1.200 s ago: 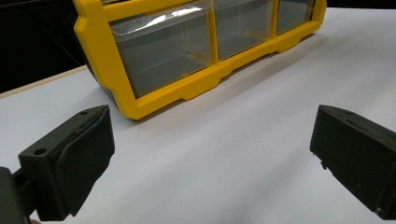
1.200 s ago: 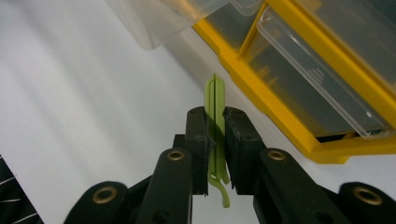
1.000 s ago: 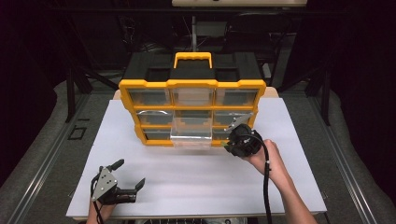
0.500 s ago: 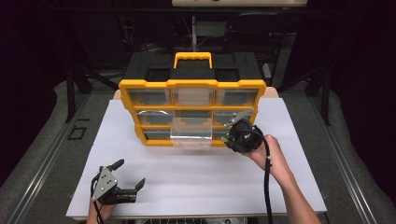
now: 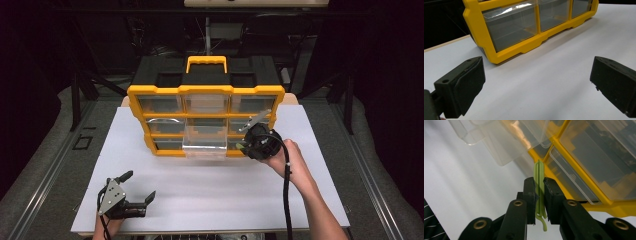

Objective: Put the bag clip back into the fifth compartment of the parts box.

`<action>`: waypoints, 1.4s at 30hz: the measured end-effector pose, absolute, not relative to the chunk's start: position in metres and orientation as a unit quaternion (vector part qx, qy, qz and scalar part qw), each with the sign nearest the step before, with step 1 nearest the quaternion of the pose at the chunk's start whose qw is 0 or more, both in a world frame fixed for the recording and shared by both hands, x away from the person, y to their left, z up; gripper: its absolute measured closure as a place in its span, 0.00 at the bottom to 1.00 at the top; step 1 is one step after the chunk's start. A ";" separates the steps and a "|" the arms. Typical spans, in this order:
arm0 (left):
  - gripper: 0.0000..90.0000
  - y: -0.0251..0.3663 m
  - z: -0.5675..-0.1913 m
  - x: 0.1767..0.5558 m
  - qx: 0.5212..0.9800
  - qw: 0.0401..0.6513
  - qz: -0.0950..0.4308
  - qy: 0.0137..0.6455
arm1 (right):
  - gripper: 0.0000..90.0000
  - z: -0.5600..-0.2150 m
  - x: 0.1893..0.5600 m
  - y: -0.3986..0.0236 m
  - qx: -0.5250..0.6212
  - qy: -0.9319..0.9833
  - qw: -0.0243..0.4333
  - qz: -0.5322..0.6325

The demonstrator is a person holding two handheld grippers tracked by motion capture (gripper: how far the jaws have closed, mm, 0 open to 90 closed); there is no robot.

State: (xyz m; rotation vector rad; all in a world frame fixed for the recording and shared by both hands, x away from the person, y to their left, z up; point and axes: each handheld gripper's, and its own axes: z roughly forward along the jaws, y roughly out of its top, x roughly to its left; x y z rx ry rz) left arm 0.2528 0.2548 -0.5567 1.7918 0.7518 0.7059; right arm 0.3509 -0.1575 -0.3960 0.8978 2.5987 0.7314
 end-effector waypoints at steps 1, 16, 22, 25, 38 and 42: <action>0.00 0.255 -0.557 0.253 0.745 0.511 0.294 0.312 | 0.89 -0.394 0.351 -0.157 0.309 0.904 0.150 0.256; 0.00 0.254 -0.557 0.253 0.745 0.511 0.293 0.313 | 0.89 -0.384 0.356 -0.155 0.300 0.908 0.147 0.254; 0.00 0.254 -0.557 0.253 0.746 0.510 0.293 0.311 | 0.89 -0.376 0.358 -0.155 0.298 0.909 0.146 0.252; 0.00 0.254 -0.557 0.253 0.746 0.511 0.292 0.312 | 0.89 -0.375 0.359 -0.154 0.299 0.908 0.146 0.255; 0.00 0.254 -0.557 0.253 0.747 0.510 0.292 0.311 | 0.89 -0.364 0.360 -0.152 0.293 0.909 0.152 0.256; 0.00 0.254 -0.557 0.253 0.746 0.511 0.292 0.311 | 0.89 -0.360 0.361 -0.152 0.292 0.907 0.154 0.259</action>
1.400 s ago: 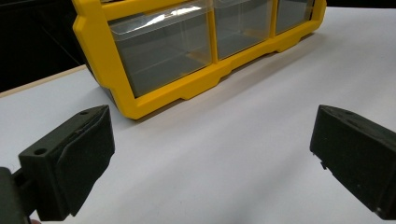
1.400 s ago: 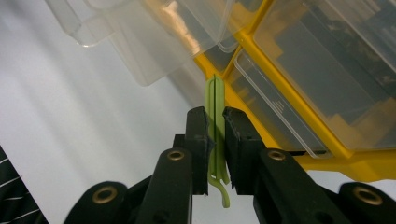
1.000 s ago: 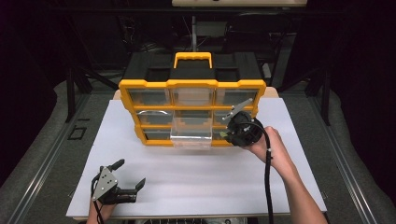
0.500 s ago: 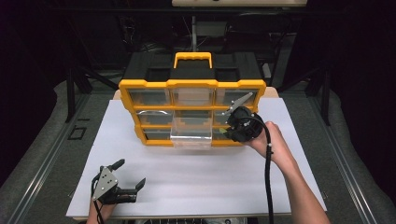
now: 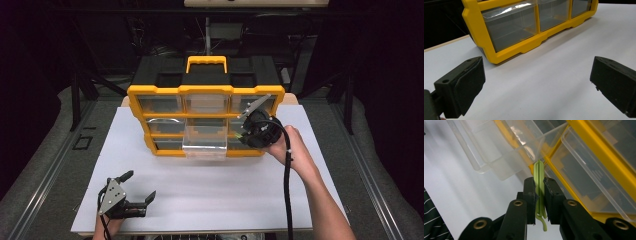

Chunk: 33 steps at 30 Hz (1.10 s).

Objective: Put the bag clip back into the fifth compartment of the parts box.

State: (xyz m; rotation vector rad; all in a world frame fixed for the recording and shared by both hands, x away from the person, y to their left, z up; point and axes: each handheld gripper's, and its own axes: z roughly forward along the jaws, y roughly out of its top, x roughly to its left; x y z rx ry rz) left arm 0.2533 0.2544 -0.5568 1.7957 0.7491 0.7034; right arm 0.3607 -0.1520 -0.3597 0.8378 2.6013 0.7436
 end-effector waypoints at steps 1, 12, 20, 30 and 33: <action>0.00 0.254 -0.557 0.253 0.746 0.510 0.293 0.312 | 0.89 -0.359 0.361 -0.152 0.291 0.908 0.155 0.260; 0.00 0.254 -0.557 0.253 0.747 0.510 0.292 0.312 | 0.89 -0.349 0.362 -0.149 0.286 0.908 0.161 0.261; 0.00 0.254 -0.557 0.253 0.747 0.510 0.292 0.311 | 0.89 -0.342 0.362 -0.146 0.283 0.907 0.166 0.264; 0.00 0.254 -0.557 0.253 0.747 0.511 0.292 0.311 | 0.89 -0.334 0.362 -0.139 0.274 0.909 0.171 0.265; 0.00 0.254 -0.557 0.253 0.747 0.510 0.292 0.311 | 0.89 -0.333 0.363 -0.137 0.271 0.909 0.171 0.266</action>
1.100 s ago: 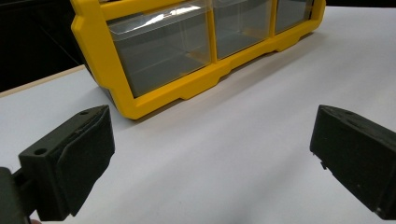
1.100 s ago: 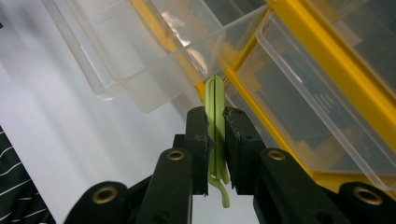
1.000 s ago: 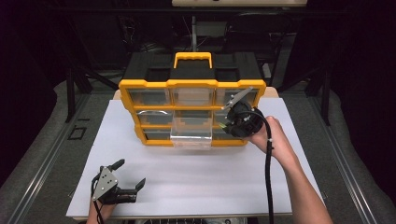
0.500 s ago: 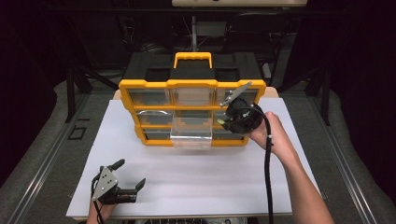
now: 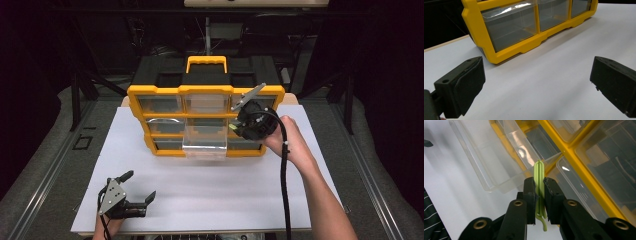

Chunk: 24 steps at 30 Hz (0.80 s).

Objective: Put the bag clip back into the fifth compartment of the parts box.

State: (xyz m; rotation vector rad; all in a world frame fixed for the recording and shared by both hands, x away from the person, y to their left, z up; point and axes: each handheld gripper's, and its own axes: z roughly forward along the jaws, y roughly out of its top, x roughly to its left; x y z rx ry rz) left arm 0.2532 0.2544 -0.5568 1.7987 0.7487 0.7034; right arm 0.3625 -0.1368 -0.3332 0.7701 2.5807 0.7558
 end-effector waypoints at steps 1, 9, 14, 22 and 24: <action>0.00 0.254 -0.557 0.253 0.747 0.510 0.292 0.311 | 0.89 -0.332 0.362 -0.135 0.271 0.909 0.172 0.266; 0.00 0.254 -0.557 0.253 0.747 0.510 0.291 0.310 | 0.89 -0.327 0.363 -0.129 0.262 0.911 0.175 0.266; 0.00 0.254 -0.557 0.253 0.746 0.511 0.291 0.311 | 0.89 -0.324 0.364 -0.121 0.255 0.912 0.176 0.268; 0.00 0.254 -0.557 0.253 0.746 0.511 0.291 0.311 | 0.89 -0.320 0.365 -0.110 0.244 0.915 0.175 0.271; 0.00 0.254 -0.557 0.253 0.746 0.512 0.291 0.311 | 0.89 -0.320 0.365 -0.108 0.241 0.915 0.176 0.271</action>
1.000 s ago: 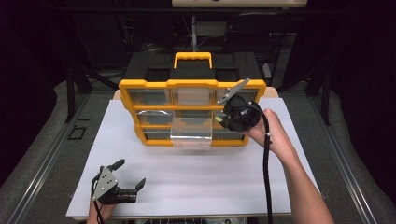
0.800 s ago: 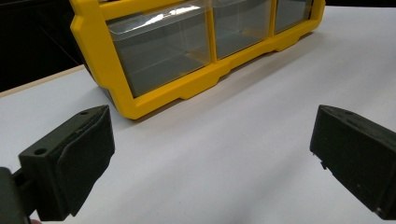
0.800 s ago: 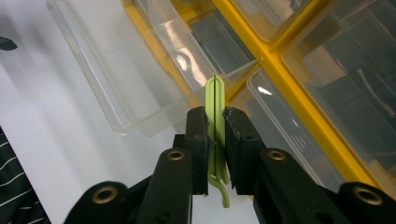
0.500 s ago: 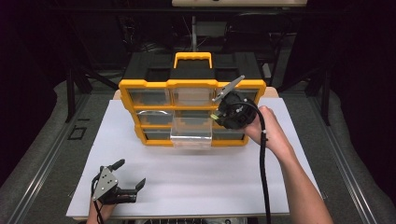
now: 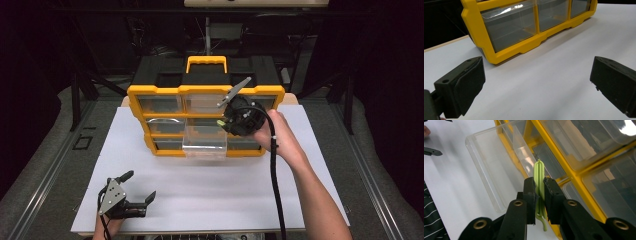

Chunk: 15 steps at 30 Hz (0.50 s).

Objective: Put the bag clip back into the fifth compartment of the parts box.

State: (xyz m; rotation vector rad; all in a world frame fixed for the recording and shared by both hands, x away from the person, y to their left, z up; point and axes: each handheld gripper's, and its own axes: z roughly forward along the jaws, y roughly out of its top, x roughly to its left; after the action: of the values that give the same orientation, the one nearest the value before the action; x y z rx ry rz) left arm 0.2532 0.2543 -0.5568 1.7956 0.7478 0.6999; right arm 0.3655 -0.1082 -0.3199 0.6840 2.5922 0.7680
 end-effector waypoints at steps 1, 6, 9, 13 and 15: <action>0.00 0.254 -0.557 0.253 0.747 0.511 0.292 0.311 | 0.89 -0.320 0.366 -0.105 0.238 0.916 0.175 0.270; 0.00 0.255 -0.557 0.253 0.746 0.512 0.291 0.310 | 0.89 -0.322 0.369 -0.097 0.234 0.920 0.168 0.268; 0.00 0.255 -0.557 0.253 0.748 0.510 0.289 0.310 | 0.89 -0.323 0.371 -0.093 0.229 0.921 0.166 0.266; 0.00 0.255 -0.557 0.253 0.748 0.511 0.290 0.310 | 0.89 -0.325 0.375 -0.089 0.225 0.924 0.160 0.265; 0.00 0.255 -0.557 0.253 0.748 0.511 0.289 0.310 | 0.89 -0.326 0.377 -0.086 0.226 0.926 0.152 0.262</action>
State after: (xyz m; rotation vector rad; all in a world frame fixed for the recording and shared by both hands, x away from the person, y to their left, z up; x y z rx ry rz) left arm 0.2533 0.2549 -0.5569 1.8006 0.7461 0.6965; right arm 0.3768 -0.0858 -0.3263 0.6486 2.6561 0.7527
